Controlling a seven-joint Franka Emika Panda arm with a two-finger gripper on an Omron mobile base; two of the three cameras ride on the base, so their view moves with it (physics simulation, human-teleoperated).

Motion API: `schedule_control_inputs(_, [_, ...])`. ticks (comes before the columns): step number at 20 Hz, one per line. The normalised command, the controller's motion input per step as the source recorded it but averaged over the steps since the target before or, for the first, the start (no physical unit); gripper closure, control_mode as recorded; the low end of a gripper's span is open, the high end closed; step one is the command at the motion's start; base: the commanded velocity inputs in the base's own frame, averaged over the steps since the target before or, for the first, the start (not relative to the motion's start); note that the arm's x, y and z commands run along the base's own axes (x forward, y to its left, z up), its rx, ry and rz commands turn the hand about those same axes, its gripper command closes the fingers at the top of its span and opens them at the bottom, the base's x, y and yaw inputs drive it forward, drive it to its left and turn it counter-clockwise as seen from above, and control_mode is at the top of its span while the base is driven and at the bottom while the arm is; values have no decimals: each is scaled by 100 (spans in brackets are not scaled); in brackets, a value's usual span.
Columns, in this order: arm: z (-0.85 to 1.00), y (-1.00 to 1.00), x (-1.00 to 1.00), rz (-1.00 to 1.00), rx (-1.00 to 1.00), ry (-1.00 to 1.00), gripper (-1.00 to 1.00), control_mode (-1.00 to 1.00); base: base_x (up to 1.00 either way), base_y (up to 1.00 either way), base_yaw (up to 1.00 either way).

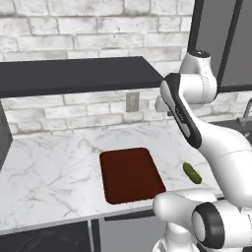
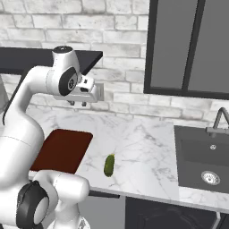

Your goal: Place the two vegetables and bowl onto the tray for setting up a vegetable dip station.

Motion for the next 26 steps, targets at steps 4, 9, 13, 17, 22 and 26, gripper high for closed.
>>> schedule_control_inputs(4, [0,0,0,0,0,0,-100,100,0,0,0])
schedule_control_inputs(9, [0,0,0,0,0,0,-100,100,-16,-1,0])
schedule_control_inputs(13, [0,0,0,0,0,0,-100,100,-32,-3,0])
schedule_control_inputs(17, [0,0,0,0,0,0,-100,100,-36,-2,-3])
schedule_control_inputs(22, [0,0,0,0,0,0,-100,100,-23,0,-27])
schedule_control_inputs(26, [0,0,0,0,0,0,-100,100,-11,0,-43])
